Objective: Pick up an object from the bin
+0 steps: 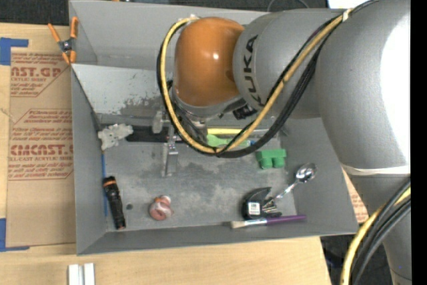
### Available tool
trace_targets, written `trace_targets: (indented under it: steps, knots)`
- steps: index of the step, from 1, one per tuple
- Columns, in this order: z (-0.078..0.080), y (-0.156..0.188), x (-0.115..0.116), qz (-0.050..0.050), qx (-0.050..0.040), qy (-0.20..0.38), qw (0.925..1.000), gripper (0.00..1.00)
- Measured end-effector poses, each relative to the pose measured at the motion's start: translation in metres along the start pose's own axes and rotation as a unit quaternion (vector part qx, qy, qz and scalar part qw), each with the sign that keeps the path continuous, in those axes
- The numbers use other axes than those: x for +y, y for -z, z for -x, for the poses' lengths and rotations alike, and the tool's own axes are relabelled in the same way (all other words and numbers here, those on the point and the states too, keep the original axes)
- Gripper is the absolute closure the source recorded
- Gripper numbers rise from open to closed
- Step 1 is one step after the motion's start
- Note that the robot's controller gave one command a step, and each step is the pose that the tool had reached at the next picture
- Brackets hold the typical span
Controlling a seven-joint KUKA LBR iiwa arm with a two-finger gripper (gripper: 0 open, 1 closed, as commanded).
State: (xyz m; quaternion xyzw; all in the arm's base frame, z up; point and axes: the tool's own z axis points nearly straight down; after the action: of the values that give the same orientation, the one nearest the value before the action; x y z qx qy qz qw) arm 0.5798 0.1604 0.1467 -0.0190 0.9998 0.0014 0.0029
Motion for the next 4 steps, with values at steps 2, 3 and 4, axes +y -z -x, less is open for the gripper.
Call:
trace_targets:
  steps: [2, 3, 4]
  knots:
    - [0.001, -0.023, -0.025, -0.001, 0.0032, -0.07, 0.9975, 0.0]
    - [0.006, -0.08, -0.035, 0.0, -0.0004, -0.011, 0.9999, 0.0]
    - [0.014, -0.075, -0.038, 0.002, -0.0066, -0.143, 0.9897, 1.0]
